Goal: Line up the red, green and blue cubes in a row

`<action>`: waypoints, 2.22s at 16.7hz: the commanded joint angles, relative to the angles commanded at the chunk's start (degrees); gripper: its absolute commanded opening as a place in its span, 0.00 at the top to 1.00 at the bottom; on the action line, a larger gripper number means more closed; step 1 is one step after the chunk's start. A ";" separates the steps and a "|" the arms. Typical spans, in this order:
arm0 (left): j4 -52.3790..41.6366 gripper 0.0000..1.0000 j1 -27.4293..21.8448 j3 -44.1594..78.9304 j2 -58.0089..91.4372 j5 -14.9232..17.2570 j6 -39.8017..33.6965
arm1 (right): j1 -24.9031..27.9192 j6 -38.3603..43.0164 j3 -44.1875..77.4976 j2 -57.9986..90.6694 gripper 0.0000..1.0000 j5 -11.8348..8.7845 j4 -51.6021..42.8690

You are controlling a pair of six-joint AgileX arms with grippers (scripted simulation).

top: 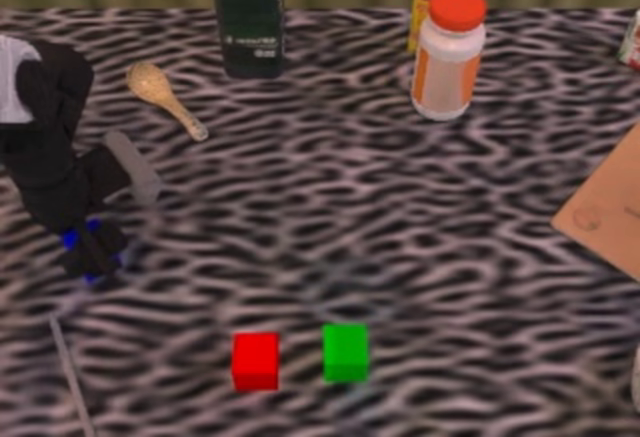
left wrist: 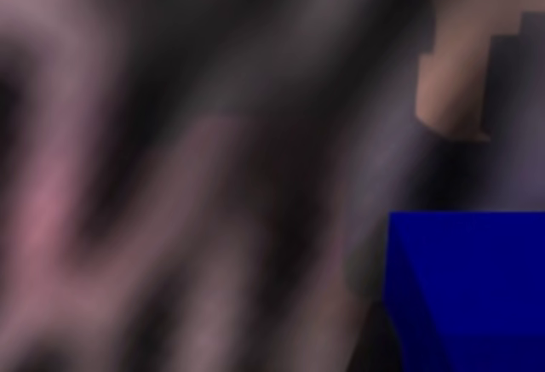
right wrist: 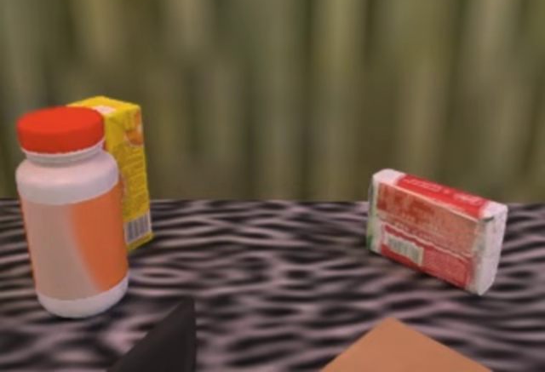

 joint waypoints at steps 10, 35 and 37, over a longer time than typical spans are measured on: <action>-13.68 1.00 0.83 6.22 -7.39 1.02 -1.07 | 0.00 0.00 0.00 0.00 0.00 0.00 0.00; -29.95 1.00 -52.25 39.07 7.83 0.69 -16.71 | 0.00 0.00 0.00 0.00 0.00 0.00 0.00; -29.95 1.00 -52.26 39.08 7.83 0.69 -16.72 | 0.00 0.00 0.00 0.00 0.00 0.00 0.00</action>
